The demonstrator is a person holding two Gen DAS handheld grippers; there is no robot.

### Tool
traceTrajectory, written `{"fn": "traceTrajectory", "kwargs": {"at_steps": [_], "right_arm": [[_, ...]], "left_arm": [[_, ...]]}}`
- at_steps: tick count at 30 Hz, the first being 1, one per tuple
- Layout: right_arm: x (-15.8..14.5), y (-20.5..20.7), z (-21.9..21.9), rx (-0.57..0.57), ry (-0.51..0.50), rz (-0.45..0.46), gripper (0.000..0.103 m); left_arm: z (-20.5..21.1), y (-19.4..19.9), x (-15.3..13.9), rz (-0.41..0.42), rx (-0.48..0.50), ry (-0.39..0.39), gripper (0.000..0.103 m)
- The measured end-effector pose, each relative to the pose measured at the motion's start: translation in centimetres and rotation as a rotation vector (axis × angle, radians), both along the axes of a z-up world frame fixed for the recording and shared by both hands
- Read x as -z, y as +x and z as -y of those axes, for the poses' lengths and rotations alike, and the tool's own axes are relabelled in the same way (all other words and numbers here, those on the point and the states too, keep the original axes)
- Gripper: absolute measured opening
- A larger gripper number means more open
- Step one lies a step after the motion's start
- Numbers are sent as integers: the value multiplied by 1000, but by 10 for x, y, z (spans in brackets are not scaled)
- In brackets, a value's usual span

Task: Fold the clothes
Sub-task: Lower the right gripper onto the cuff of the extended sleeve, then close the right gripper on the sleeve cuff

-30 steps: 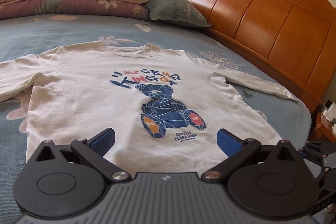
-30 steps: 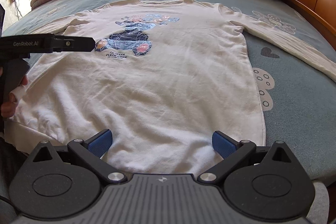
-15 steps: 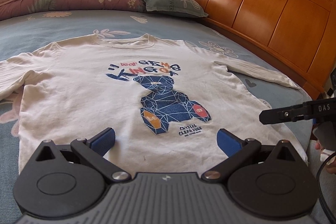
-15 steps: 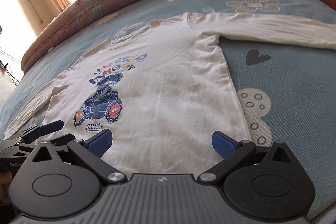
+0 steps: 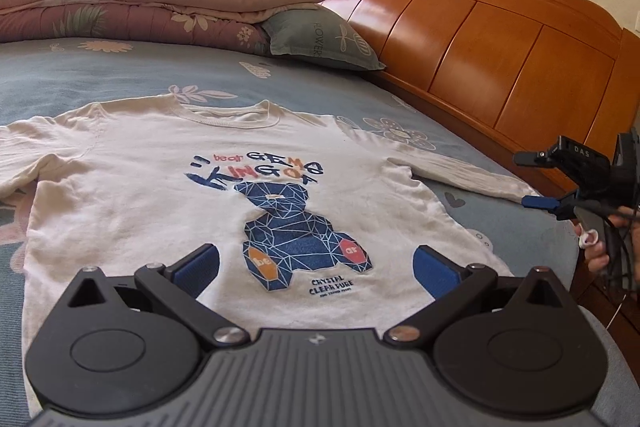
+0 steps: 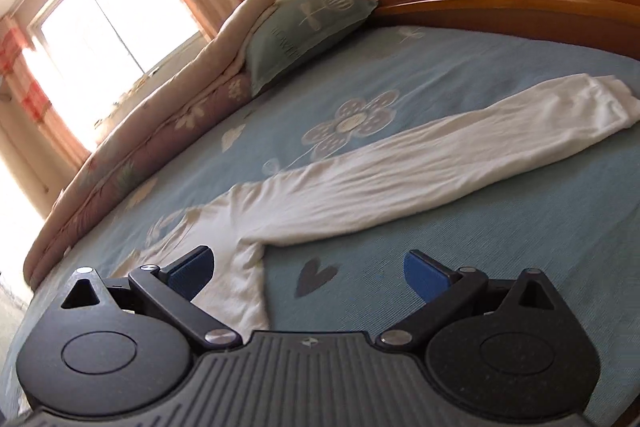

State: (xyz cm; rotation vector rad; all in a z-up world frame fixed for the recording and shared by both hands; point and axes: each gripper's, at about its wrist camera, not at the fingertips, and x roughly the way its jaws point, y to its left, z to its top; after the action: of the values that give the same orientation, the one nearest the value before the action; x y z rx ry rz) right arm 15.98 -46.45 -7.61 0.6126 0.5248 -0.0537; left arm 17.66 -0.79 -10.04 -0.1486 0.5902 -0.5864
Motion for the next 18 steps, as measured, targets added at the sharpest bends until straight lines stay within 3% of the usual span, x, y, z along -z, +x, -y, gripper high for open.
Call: {"fn": "traceTrajectory", "kwargs": {"at_steps": [6, 10, 18], "right_arm": [[32, 9, 90, 170, 177, -10, 103], [50, 21, 112, 197, 244, 2, 103], [57, 42, 112, 244, 167, 56, 103]], "left_arm": [[11, 4, 6, 3, 6, 28, 102], [15, 10, 10, -23, 20, 12, 102], [14, 13, 12, -49, 26, -13, 102]]}}
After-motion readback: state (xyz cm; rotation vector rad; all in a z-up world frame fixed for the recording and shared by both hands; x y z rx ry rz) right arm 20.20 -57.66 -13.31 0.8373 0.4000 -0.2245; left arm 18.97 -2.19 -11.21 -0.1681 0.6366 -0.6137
